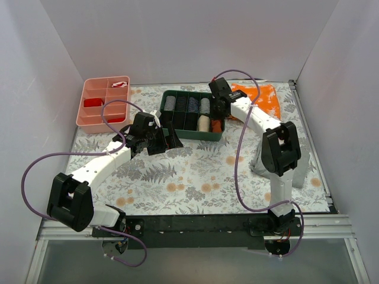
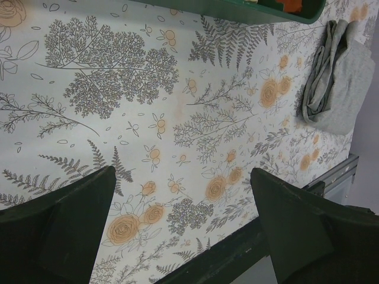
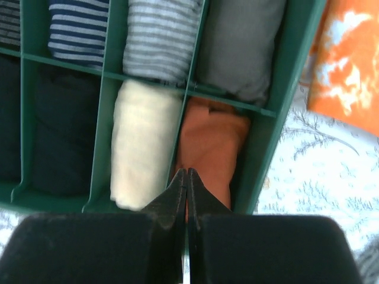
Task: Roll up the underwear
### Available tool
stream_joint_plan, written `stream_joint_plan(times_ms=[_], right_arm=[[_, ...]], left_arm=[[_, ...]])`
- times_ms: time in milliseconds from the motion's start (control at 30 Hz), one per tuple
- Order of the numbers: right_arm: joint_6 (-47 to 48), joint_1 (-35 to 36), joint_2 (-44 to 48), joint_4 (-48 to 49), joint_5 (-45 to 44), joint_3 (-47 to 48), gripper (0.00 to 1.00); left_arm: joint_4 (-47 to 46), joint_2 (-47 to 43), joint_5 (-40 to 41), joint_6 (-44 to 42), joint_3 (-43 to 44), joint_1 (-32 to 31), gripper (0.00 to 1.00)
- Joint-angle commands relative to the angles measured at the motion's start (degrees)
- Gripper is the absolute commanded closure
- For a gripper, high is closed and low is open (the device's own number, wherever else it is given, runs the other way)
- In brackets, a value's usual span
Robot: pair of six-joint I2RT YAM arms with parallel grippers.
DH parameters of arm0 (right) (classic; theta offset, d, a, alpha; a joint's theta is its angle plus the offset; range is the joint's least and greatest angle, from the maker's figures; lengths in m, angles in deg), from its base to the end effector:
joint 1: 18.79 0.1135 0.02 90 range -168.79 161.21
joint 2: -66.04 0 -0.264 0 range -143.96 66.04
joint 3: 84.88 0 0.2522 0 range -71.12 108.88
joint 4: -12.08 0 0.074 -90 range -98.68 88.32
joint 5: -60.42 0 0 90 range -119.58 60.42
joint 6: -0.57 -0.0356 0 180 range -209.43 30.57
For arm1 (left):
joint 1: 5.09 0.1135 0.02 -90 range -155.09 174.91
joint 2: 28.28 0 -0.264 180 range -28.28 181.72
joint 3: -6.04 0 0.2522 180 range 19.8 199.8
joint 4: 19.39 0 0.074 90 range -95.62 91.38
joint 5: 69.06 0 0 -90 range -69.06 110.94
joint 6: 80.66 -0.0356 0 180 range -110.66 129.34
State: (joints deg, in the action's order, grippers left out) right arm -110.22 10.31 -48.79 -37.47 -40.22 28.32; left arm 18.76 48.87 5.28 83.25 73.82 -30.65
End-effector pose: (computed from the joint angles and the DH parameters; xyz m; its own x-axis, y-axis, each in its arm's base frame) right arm 0.3975 0.2137 0.2610 -0.7702 -0.0295 -0.6371 -0.1107 0.9900 0.0880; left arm 0.2514 -0.1309 0.2500 -0.7416 -0.6709 0.0041 -0.4786 0.5247 -0.7041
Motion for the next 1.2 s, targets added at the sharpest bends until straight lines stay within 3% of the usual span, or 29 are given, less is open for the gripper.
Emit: stream_joint_plan(times_ms=[0, 400, 700, 933, 1167], right_arm=[[0.8, -0.8, -4.8, 2.1, -1.4, 5.8, 0.99], [2.7, -1.3, -10.2, 7.7, -1.6, 4.2, 0.98], [6.0, -2.0, -10.6, 3.5, 1.5, 10.4, 0.92], [4.5, -2.0, 1.9, 10.9, 2.1, -1.6, 0.89], [2.5, -1.9, 3.6, 5.8, 2.3, -6.0, 0.92]], left_arm=[[-0.1, -2.3, 0.4, -0.1, 0.0, 0.4, 0.02], [0.4, -2.5, 1.2, -0.3, -0.5, 0.4, 0.02], [0.1, -2.5, 0.6, 0.1, -0.5, 0.4, 0.02], [-0.3, -3.3, 0.4, 0.7, -1.5, 0.4, 0.02], [-0.6, -3.1, 0.0, 0.6, -1.3, 0.4, 0.02]])
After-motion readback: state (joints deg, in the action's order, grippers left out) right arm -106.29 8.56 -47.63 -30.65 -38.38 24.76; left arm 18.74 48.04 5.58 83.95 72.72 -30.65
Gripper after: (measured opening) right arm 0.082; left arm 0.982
